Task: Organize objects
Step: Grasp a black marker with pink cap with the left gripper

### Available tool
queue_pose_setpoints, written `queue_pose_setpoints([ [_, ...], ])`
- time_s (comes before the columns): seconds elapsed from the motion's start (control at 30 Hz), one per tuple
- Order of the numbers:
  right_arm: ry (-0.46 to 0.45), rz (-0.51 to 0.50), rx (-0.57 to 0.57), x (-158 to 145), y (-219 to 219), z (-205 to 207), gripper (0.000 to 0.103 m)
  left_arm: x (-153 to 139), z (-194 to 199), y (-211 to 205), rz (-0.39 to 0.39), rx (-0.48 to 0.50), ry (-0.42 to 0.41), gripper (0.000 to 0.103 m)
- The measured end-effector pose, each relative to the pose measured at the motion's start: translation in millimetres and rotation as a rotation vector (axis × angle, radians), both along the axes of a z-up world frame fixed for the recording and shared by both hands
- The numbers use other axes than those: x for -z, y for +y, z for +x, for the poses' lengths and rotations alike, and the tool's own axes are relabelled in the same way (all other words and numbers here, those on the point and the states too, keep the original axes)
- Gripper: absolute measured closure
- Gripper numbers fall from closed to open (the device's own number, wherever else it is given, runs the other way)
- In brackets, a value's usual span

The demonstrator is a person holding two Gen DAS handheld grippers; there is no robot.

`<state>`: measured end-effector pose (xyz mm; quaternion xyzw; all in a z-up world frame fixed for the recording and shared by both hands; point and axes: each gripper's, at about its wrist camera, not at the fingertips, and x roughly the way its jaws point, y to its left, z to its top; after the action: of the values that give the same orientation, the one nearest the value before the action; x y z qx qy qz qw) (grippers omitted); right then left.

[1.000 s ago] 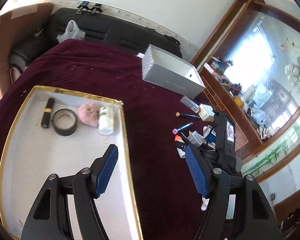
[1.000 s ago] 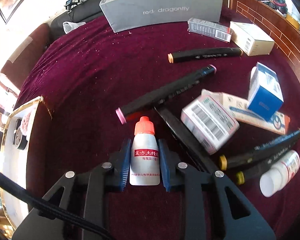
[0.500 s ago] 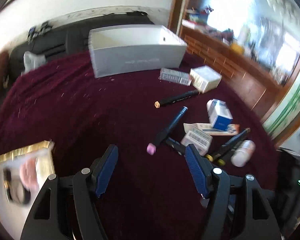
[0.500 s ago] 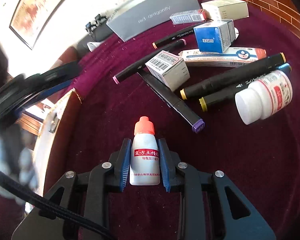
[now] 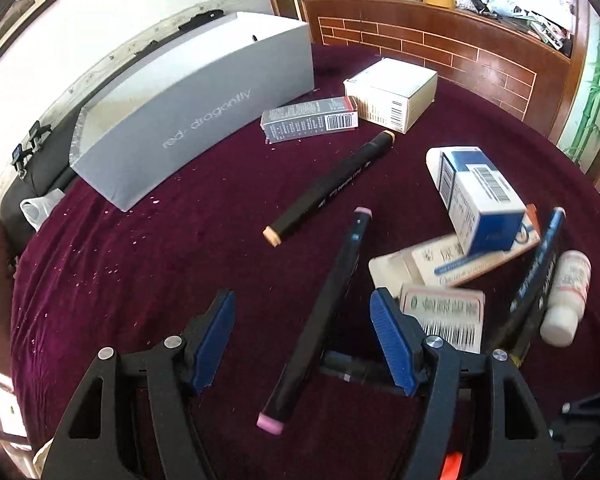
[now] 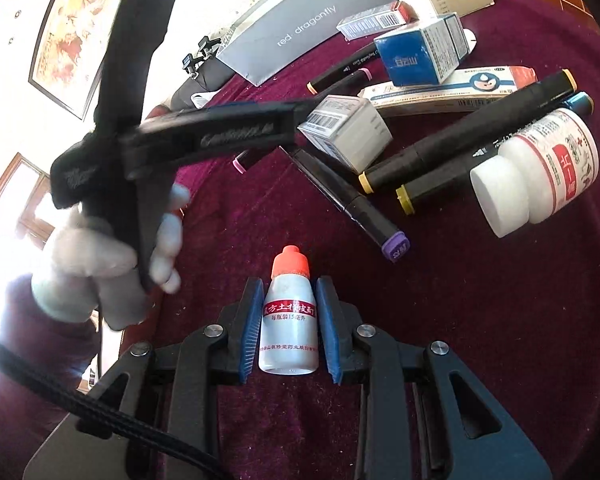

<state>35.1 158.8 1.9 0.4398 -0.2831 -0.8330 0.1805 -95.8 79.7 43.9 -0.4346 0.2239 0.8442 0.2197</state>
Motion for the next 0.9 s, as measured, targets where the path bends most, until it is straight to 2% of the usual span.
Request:
queue_pose_setpoints([
  [0.13,0.0,-0.009,-0.003,0,-1,0,0.076,0,-9,5,0.021,0.002,-0.01,0.04],
  [0.27,0.0,-0.014,-0.004,0,-3,1,0.075,3,-15,-2,0.087,0.017,-0.088,0.042],
  [0.37,0.001,-0.01,-0.004,0,-5,1,0.075,5,-11,-15,0.1,0.024,-0.111,0.043],
  [0.4,0.002,-0.009,-0.003,0,-5,1,0.075,7,-10,-21,0.093,0.019,-0.113,0.044],
  [0.5,0.004,-0.006,-0.005,0,-8,1,0.073,16,-13,-23,0.031,0.001,-0.116,0.061],
  [0.6,0.007,-0.001,-0.006,0,-11,2,0.072,17,-15,-16,0.003,-0.006,-0.091,0.062],
  [0.67,0.008,0.0,-0.005,0,-13,2,0.072,19,-11,0,-0.031,0.023,-0.066,0.062],
  [0.83,0.008,0.001,-0.004,1,-16,1,0.072,23,-1,27,-0.106,0.025,0.04,0.065],
  [0.87,0.009,0.003,-0.004,1,-18,1,0.072,23,1,28,-0.104,0.027,0.03,0.071],
  [0.9,0.009,0.004,-0.003,1,-19,1,0.072,22,2,27,-0.092,0.028,0.004,0.082],
])
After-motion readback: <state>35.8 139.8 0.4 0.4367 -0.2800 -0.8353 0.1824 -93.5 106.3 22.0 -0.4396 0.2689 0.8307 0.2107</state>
